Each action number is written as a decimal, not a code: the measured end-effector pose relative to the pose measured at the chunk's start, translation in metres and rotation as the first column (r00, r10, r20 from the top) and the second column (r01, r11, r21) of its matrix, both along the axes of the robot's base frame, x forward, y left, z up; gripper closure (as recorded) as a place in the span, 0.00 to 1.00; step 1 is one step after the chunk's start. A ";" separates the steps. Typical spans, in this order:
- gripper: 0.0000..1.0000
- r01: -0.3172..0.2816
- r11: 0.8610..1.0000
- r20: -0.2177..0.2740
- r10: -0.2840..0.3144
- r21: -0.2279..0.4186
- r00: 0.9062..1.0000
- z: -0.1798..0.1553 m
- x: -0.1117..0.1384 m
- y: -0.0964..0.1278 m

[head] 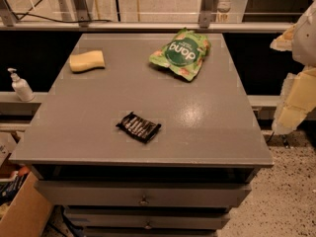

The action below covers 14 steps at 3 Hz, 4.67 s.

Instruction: Pick sponge

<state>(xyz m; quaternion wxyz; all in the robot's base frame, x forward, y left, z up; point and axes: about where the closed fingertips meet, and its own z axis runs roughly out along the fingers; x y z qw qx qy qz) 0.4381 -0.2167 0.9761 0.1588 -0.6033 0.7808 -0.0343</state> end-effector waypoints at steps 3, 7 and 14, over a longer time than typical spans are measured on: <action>0.00 -0.043 0.990 0.069 0.034 0.132 0.997 -0.010 0.022 0.040; 0.00 -0.159 0.925 0.203 0.092 0.345 0.975 -0.033 0.089 0.155; 0.00 -0.181 0.683 0.166 0.088 0.708 0.982 -0.117 0.265 0.387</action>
Offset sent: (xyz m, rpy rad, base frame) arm 0.0179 0.0249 -0.0135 0.1650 -0.0208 0.0289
